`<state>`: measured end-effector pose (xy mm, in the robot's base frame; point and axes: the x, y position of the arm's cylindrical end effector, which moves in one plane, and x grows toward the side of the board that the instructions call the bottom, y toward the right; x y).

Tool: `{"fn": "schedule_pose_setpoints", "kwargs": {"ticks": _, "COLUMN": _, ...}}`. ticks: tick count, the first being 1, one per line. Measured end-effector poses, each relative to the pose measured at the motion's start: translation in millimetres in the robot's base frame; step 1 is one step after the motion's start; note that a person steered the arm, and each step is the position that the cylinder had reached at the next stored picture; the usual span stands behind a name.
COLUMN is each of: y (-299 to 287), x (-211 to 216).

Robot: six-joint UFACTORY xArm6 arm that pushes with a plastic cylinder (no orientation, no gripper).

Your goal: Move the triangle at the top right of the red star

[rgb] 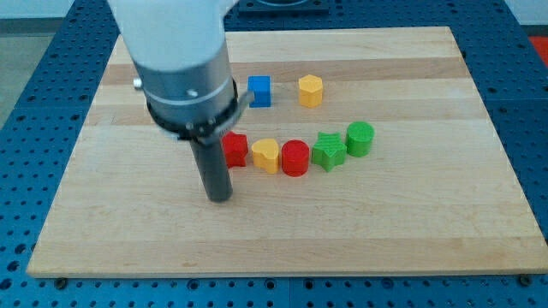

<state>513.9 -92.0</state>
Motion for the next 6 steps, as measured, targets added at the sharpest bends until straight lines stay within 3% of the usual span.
{"fn": "schedule_pose_setpoints", "kwargs": {"ticks": 2, "y": -32.6, "x": -63.8}}
{"fn": "schedule_pose_setpoints", "kwargs": {"ticks": 3, "y": -40.7, "x": -66.8}}
{"fn": "schedule_pose_setpoints", "kwargs": {"ticks": 4, "y": -45.2, "x": -96.6}}
{"fn": "schedule_pose_setpoints", "kwargs": {"ticks": 5, "y": -19.0, "x": -128.9}}
{"fn": "schedule_pose_setpoints", "kwargs": {"ticks": 6, "y": -1.2, "x": -135.3}}
